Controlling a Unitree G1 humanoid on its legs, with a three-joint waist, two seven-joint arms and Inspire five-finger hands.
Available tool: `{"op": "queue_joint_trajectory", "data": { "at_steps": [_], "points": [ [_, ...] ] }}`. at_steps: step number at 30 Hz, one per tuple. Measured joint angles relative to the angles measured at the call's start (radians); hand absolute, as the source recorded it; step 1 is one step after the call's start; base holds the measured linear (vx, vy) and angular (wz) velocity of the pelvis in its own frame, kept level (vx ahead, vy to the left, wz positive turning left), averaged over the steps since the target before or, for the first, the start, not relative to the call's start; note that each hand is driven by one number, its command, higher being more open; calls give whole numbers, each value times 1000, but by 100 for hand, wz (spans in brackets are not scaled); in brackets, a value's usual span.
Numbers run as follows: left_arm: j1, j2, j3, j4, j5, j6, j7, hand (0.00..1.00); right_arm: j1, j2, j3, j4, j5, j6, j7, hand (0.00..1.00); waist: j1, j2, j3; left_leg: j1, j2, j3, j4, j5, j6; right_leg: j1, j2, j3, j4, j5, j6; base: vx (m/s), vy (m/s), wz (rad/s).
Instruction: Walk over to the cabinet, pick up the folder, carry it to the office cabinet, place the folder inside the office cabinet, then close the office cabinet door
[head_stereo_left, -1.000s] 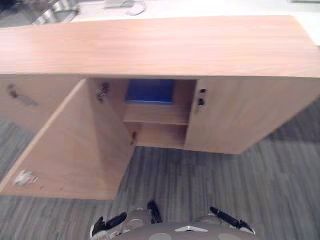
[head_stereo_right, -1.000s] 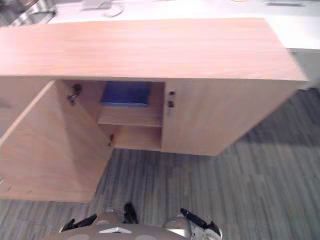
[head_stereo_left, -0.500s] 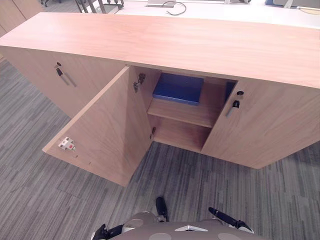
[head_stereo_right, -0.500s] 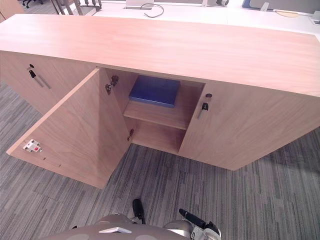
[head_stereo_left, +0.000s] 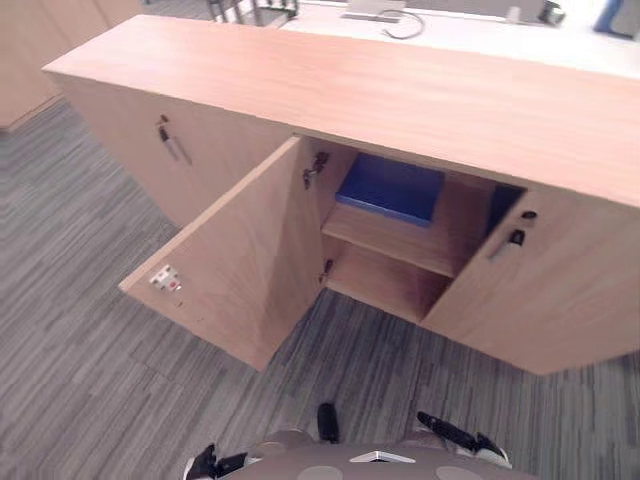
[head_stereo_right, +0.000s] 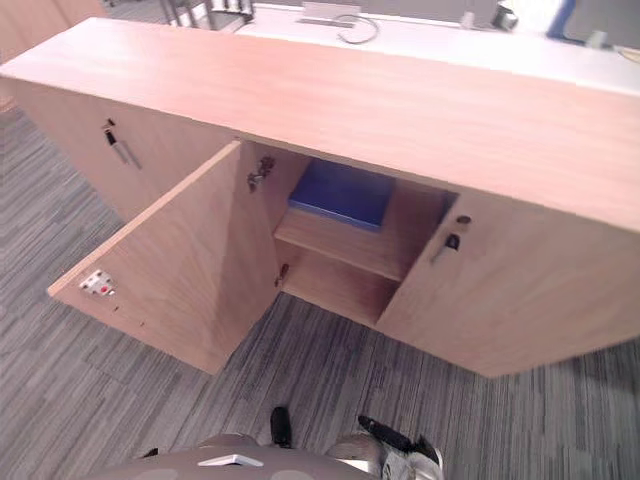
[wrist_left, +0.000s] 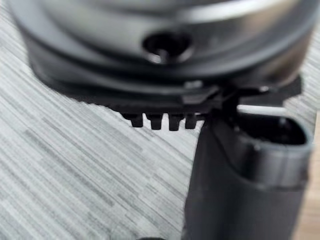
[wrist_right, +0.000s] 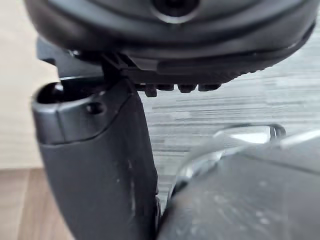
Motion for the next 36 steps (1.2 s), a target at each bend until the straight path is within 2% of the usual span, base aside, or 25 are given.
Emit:
{"op": "queue_joint_trajectory", "data": {
  "at_steps": [1, 2, 3, 4, 6, 7, 9, 11, 14, 19, 21, 23, 24, 25, 26, 27, 28, 29, 30, 32, 35, 36],
  "points": [
    [0, 3, 3, -1, 1, -1, 1, 100, 0, 5, 3, 1, 0, 0, 0, 100, 0, -4, 2, -5, 0, -13, 0, 6, -11, -8, 20, 35, -26, 0, -1, 52, -127, 93],
    [-1, -2, 29, -3, 1, -1, 1, 100, 0, 20, 3, 0, 2, -1, -1, 100, 6, -32, 2, -6, -5, -30, 0, 6, -27, -25, 22, 31, -84, 15, 0, 31, -93, 50],
    [0, -6, 57, -7, 1, 0, 1, 100, 1, 28, 3, -2, 2, -1, -1, 100, 15, -46, 2, -10, -8, -25, 0, -1, -31, -36, 18, 29, -114, 38, 10, 55, -147, 42],
    [3, -18, 125, -21, 1, 2, 0, 100, 1, 42, 3, -4, 2, -1, -2, 100, 24, -70, 2, -26, -7, -15, 21, -19, -41, -42, 10, 15, -143, 50, 30, 51, -111, 19],
    [-1, -44, 201, -25, -4, 2, 5, 100, 10, 52, -17, -12, 2, 0, -2, 100, 27, -73, -1, -57, 33, 42, 67, -41, -61, -33, 18, -38, -187, 52, 29, 81, -173, 38],
    [1, -58, 226, -28, -5, 2, 8, 100, 21, 50, -36, -15, 3, 0, -2, 100, 27, -61, -2, -62, 43, 43, 63, -38, -69, -26, 27, -52, -205, 53, 26, 69, -139, 36],
    [3, -72, 246, -29, -8, 3, 16, 100, 37, 51, -62, -21, 3, 1, -2, 100, 38, -49, -6, -60, 52, 40, 60, -37, -86, -1, 40, -60, -234, 60, 23, 145, -79, 13],
    [6, -74, 247, -29, -7, 3, 16, 100, 46, 58, -89, -22, 3, 2, -2, 100, 41, -47, -7, -46, 57, 33, 58, -35, -88, 31, 47, -72, -259, 70, 27, 176, -75, 10],
    [7, -74, 247, -32, -7, 2, 15, 100, 52, 68, -112, -25, 3, 1, -2, 100, 42, -47, -11, -6, 62, 30, 25, -33, -92, 71, 57, -76, -284, 83, 35, 117, -37, 4],
    [0, -76, 244, -71, -12, 1, 5, 100, 53, 76, -103, -38, 3, 1, -2, 100, 43, -52, -12, -21, 63, -10, 37, -32, -91, 72, 58, -105, -277, 102, 30, 63, -5, 23],
    [-12, -82, 244, -97, -47, 1, 5, 100, 60, 75, -85, -59, 3, 1, -2, 100, 42, -48, -11, -66, 54, -55, 80, -30, -91, 49, 44, -159, -227, 101, 29, -30, -11, 71],
    [-17, -85, 234, -124, -57, 1, 5, 100, 62, 74, -77, -68, 3, 1, -3, 100, 40, -47, -10, -109, 34, -87, 100, 8, -103, 25, 25, -220, -177, 95, 20, -82, 8, 117],
    [-40, -90, 236, -159, -95, 0, 4, 100, 74, 85, -80, -81, 5, -1, -5, 100, 25, -51, -10, -124, 45, 72, 118, -45, -103, 24, -31, -316, -186, 89, -20, -85, 47, 136],
    [-41, -89, 237, -159, -104, 0, 5, 100, 76, 88, -81, -85, 6, -7, -7, 100, 26, -54, -7, -135, 77, 197, 203, -101, -87, 31, -48, -358, -185, 71, -33, -69, 45, 127],
    [-43, -90, 237, -157, -116, 1, 6, 100, 74, 84, -84, -94, 6, -9, -7, 100, 28, -56, -3, -136, 117, 287, 280, -146, -84, 41, -61, -393, -179, 64, -31, 28, 17, 63],
    [-44, -97, 235, -153, -118, 2, 5, 100, 69, 73, -95, -101, 8, -7, -7, 100, 21, -39, -2, -129, 174, 364, 354, -196, -90, 55, -70, -429, -165, 63, -31, 20, 99, 89],
    [-44, -103, 226, -138, -119, 1, 6, 100, 70, 64, -103, -101, 17, -10, -9, 100, 5, -10, 2, -117, 208, 383, 381, -209, -113, 56, -87, -448, -117, 61, -27, -25, 202, 109],
    [-45, -103, 190, -135, -123, -1, 6, 100, 67, 51, -114, -92, 42, -8, -9, 100, 6, 0, 1, -110, 174, 353, 366, -205, -100, 34, -106, -427, -67, 46, -19, -92, 227, 103],
    [-45, -96, 176, -133, -123, -2, 6, 100, 67, 51, -114, -83, 46, -7, -7, 100, 5, 0, -5, -111, 155, 333, 347, -199, -91, 34, -107, -407, -77, 34, -15, -119, 198, 95],
    [-51, -68, 142, -115, -129, -5, 4, 100, 57, 53, -114, -43, 46, -6, -6, 100, 10, -30, -18, -119, 91, 282, 271, -151, -67, 48, -120, -377, -141, 32, -9, -108, 164, 84],
    [-54, -60, 123, -80, -129, -3, 5, 100, 26, 40, -152, 1, 46, 0, -3, 100, 5, -18, -14, -104, 41, 241, 137, -74, -50, 38, -154, -421, -144, 51, 34, -140, 121, 49],
    [-52, -58, 124, -57, -128, 1, 4, 100, 21, 37, -162, 0, 45, 0, -2, 100, 6, -13, -11, -80, 25, 235, 71, -49, -58, 39, -162, -434, -146, 52, 50, -141, 98, 25]
  ]
}}
